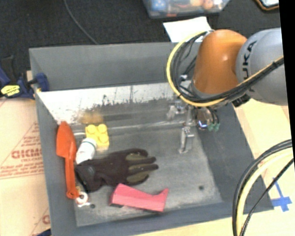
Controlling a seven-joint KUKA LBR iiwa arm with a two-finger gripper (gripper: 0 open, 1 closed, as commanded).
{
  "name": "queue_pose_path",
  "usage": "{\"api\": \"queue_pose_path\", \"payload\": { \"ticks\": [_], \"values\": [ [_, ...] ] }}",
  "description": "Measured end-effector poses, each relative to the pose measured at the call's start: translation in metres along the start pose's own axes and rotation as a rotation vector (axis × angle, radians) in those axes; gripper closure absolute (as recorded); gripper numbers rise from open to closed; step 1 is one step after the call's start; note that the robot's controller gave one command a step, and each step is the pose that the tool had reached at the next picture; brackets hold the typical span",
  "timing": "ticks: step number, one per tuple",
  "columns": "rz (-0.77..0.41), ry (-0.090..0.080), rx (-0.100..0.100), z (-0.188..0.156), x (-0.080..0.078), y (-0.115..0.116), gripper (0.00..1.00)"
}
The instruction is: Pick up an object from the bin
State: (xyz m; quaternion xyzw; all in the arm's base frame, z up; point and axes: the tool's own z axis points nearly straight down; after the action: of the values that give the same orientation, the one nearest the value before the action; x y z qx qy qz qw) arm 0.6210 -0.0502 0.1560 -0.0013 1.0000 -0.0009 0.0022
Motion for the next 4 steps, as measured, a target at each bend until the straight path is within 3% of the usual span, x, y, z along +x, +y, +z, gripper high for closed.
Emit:
{"api": "queue_pose_path", "payload": {
  "ticks": [1, 2, 3, 4],
  "values": [
    [0.000, 0.000, 0.000, 0.000, 0.000, 0.000, 0.00],
    [-0.241, -0.002, 0.000, 0.082, -0.006, 0.010, 0.00],
    [-0.248, -0.006, 0.001, 0.081, -0.017, 0.018, 0.00],
    [-0.247, -0.006, 0.001, 0.082, -0.014, 0.027, 0.00]
  ]
}}
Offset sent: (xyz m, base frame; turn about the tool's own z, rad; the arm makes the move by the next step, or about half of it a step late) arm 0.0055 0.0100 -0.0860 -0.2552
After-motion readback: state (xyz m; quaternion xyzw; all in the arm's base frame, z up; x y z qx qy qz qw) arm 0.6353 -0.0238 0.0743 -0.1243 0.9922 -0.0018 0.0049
